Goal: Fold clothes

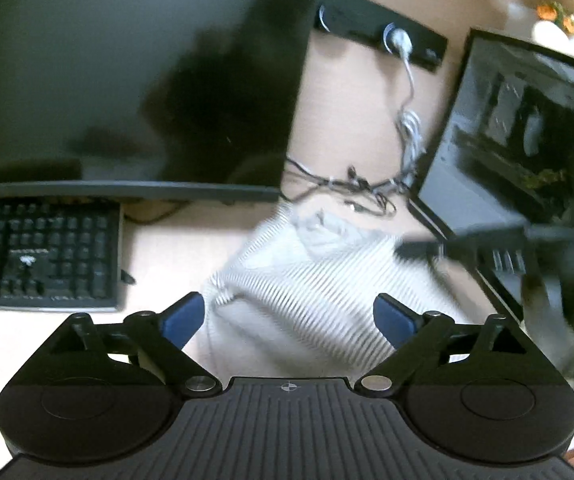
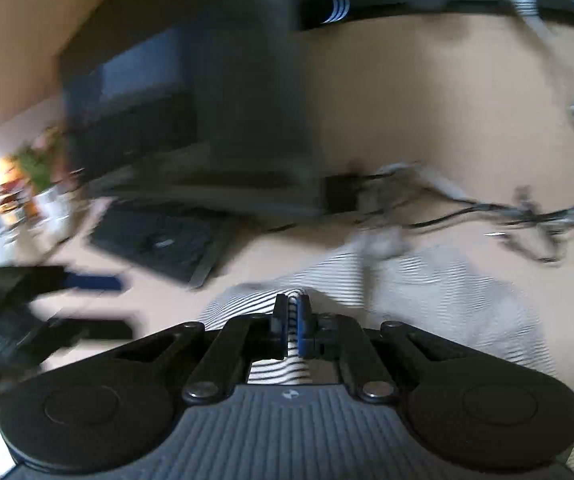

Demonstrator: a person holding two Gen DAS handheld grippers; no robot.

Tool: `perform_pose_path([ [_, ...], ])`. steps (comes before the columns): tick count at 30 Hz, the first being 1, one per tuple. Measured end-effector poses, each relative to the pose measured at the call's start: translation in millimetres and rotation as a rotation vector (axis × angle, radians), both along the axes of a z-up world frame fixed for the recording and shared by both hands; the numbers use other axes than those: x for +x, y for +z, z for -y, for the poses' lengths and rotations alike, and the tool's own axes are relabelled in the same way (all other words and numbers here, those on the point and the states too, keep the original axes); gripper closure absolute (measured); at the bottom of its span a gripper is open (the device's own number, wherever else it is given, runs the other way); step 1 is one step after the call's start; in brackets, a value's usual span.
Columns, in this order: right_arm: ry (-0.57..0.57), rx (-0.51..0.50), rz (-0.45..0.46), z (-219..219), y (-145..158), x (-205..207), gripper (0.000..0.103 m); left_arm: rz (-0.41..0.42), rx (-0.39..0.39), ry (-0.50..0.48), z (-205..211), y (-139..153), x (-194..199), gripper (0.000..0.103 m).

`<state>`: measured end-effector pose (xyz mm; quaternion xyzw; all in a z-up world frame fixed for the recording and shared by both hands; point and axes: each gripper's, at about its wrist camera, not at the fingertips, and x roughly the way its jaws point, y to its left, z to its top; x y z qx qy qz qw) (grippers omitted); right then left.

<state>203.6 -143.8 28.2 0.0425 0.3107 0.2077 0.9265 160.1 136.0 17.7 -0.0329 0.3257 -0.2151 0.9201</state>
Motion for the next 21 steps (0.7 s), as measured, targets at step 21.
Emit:
perform_pose_path([
  [21,-0.321,0.068,-0.228,84,-56,-57,0.061,-0.279,0.015,-0.027,37,-80,28,0.012],
])
